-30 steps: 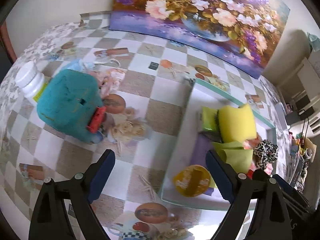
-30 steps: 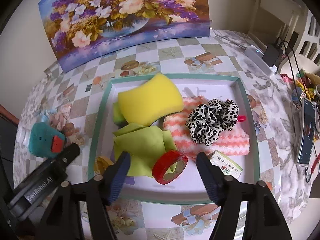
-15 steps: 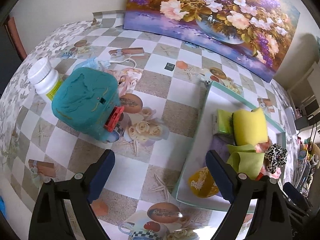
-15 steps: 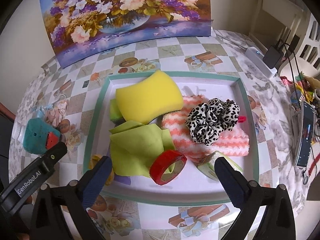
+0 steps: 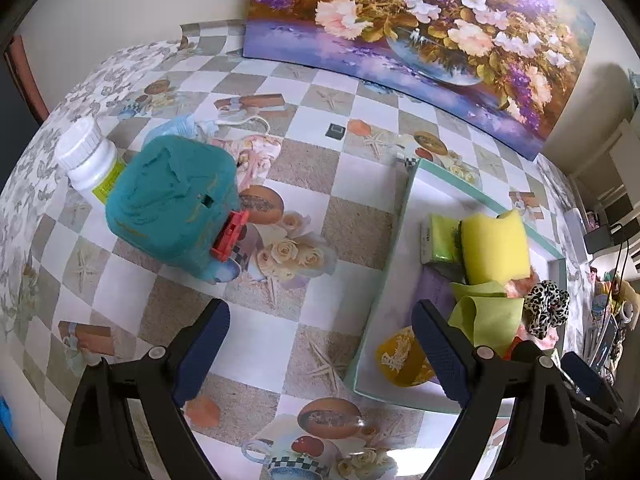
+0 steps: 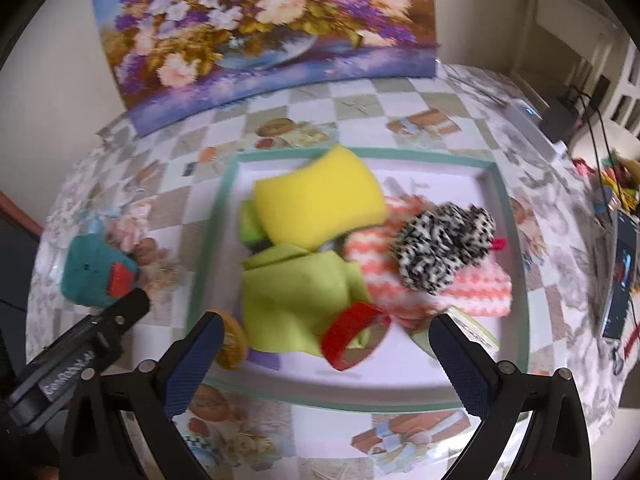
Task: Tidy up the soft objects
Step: 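Move both grippers back toward the blue face mask and pink floral cloth, then grasp blue face mask with left gripper while right gripper grasps pink floral cloth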
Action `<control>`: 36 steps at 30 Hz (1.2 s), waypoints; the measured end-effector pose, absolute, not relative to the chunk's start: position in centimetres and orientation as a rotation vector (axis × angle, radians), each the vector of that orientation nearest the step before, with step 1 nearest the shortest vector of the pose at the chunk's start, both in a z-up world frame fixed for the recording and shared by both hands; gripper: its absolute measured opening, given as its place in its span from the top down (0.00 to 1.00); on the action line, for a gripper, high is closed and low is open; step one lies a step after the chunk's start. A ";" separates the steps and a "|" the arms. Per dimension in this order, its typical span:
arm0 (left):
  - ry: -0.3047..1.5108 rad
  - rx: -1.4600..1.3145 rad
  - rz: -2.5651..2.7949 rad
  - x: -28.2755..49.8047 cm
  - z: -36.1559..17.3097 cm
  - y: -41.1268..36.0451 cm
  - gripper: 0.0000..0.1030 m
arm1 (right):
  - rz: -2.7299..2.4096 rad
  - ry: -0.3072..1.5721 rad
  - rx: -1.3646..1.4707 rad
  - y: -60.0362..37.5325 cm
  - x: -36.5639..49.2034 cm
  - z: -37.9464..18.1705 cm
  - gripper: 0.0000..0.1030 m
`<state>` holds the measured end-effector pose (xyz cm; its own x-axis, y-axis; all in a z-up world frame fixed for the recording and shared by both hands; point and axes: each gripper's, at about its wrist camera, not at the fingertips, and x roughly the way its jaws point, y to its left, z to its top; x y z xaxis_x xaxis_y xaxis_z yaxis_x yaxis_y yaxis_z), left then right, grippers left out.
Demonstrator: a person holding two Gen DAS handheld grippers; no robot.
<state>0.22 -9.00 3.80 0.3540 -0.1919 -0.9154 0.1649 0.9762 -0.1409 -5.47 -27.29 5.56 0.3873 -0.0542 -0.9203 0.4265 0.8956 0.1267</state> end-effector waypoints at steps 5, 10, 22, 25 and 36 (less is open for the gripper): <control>1.150 -0.042 -0.210 0.3 4.9 -7.6 0.10 | -0.280 1.074 0.379 -26.2 -4.9 6.8 0.00; 1.123 -0.070 -0.183 0.8 5.6 -6.1 0.10 | -0.293 1.046 0.354 -25.0 -4.5 7.1 0.00; 1.107 -0.153 -0.242 2.1 7.5 -3.5 0.10 | -0.143 0.948 0.309 -22.4 -3.4 8.3 0.00; 1.109 -0.150 -0.260 4.0 8.5 -2.3 0.10 | -0.115 0.945 0.337 -22.1 -2.4 8.6 0.00; 1.173 0.029 -0.263 14.6 10.8 3.1 0.10 | 0.028 1.089 0.410 -19.0 7.1 8.5 0.00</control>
